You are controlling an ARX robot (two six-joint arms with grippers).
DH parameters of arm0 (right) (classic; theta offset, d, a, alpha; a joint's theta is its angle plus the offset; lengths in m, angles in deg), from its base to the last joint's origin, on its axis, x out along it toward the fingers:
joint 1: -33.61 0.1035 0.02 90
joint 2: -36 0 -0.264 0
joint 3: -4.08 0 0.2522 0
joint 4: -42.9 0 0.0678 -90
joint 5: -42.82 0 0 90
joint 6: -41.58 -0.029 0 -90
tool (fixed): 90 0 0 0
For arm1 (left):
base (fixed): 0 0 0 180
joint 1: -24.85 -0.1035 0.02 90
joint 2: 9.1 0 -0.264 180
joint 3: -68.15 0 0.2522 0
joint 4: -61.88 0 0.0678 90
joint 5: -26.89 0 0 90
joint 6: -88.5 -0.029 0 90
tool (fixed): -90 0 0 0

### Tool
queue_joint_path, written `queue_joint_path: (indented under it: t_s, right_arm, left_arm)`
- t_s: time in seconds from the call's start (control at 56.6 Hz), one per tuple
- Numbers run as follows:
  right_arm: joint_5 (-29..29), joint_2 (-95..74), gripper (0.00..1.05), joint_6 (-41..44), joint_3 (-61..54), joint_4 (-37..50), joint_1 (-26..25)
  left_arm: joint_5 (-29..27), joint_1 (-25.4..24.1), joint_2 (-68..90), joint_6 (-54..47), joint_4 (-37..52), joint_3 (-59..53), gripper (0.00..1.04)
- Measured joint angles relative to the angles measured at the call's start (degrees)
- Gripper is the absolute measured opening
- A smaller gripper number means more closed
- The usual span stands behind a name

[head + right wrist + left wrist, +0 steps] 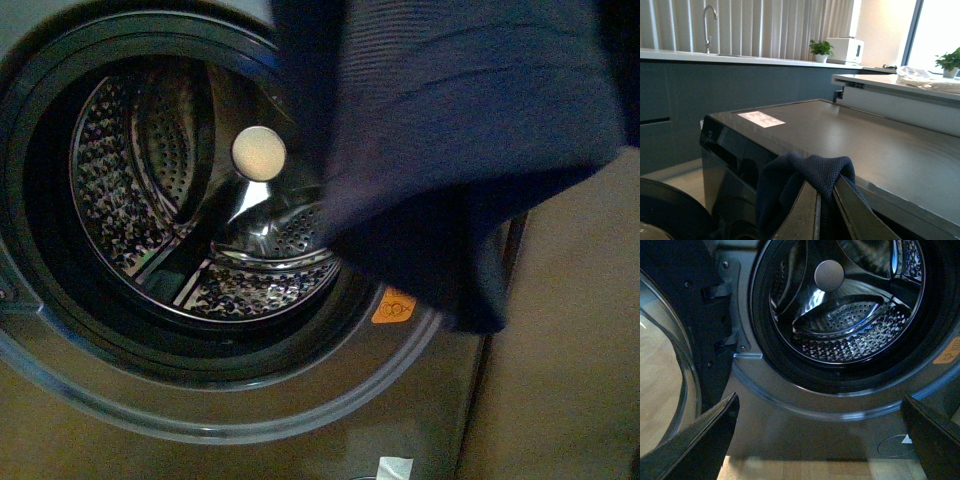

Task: Put clothes into washing machine

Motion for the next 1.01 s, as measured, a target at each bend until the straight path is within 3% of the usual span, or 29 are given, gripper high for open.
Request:
queue_joint_path:
  t_s: [0.141, 0.53, 0.548, 0.619, 0.654, 0.689, 0.813, 1.007]
  right_arm:
    - [0.0, 0.02, 0.03, 1.27, -2.05, 0.35, 2.34]
    - [-0.09, 0.33, 0.03, 1.77, -2.05, 0.5, 2.34]
    - [-0.11, 0.33, 0.03, 1.77, -2.05, 0.5, 2.34]
    - [-0.52, 0.33, 0.03, 1.79, -2.05, 0.5, 2.27]
    - [-0.42, 0.33, 0.03, 1.84, -2.05, 0.5, 2.27]
    - [-0.48, 0.35, 0.03, 1.95, -2.05, 0.5, 2.27]
    - [-0.52, 0.39, 0.03, 1.99, -2.05, 0.52, 2.27]
    - [-0.46, 0.42, 0.03, 2.01, -2.05, 0.52, 2.27]
  left_arm:
    - [0.0, 0.0, 0.0, 0.0, 0.0, 0.0, 0.98]
    - [0.0, 0.0, 0.0, 0.0, 0.0, 0.0, 0.98]
    - [0.96, -0.26, 0.09, 0.26, 0.22, -0.02, 0.98]
    - [21.86, -9.57, 9.22, 9.35, 14.97, 0.26, 0.98]
    - [29.7, -14.45, 17.49, 13.51, 23.93, 1.73, 0.98]
    - [33.77, -17.25, 24.44, 15.02, 30.42, 4.15, 0.98]
    - [38.34, -18.27, 42.01, 16.52, 42.21, 15.82, 0.98]
    - [45.24, -10.43, 59.28, 18.03, 45.59, 35.23, 0.98]
